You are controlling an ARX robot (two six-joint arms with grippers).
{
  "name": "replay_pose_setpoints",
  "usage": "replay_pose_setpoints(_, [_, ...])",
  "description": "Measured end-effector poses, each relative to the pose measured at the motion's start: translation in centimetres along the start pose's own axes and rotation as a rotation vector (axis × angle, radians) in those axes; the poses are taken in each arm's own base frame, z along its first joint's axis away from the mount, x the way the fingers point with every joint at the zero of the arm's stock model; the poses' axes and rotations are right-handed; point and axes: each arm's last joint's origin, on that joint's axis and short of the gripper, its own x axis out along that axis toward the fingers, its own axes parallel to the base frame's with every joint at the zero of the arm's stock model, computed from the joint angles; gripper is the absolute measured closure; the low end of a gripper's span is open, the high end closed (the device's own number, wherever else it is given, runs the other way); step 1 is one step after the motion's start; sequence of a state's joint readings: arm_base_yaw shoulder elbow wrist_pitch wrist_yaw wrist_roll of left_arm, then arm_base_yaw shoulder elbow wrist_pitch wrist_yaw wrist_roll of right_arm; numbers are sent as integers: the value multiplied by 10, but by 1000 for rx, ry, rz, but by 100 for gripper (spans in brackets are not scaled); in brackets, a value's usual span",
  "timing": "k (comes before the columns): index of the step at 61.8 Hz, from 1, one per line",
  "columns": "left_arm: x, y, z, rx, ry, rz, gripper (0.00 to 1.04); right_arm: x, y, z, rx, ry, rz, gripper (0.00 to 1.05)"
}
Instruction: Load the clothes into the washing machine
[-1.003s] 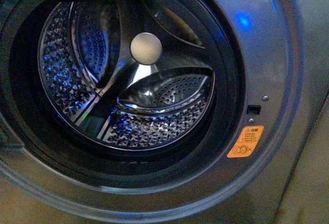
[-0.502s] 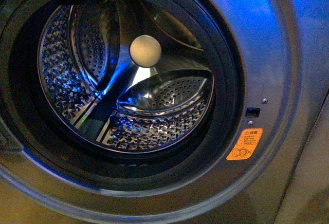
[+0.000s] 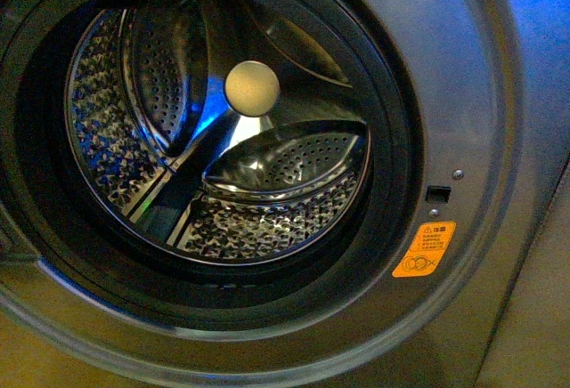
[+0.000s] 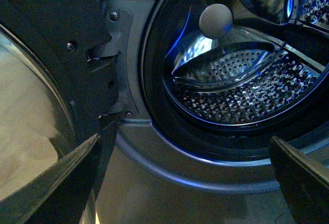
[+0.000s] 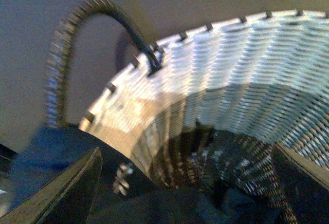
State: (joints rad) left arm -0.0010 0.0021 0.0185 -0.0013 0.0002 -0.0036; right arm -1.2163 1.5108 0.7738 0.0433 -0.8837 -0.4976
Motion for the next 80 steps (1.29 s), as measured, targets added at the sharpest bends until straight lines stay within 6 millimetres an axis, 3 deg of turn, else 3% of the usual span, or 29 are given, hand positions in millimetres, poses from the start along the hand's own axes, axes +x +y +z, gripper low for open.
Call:
replay_pose_setpoints(14, [0,0,0,0,0,0,7,32,-42,-52,70,181,-70,7])
replay_pose_setpoints(24, [0,0,0,0,0,0,7,64,-55,-94,116,311,-89,7])
replay_pose_setpoints(50, [0,0,0,0,0,0,7,141,-55,-175,157,538,-131,7])
replay_pose_setpoints(65, [0,0,0,0,0,0,7,168,-57,-218,174,611,-170,7])
replay_pose_setpoints(80, [0,0,0,0,0,0,7,189,-62,-243,245,619,-184,7])
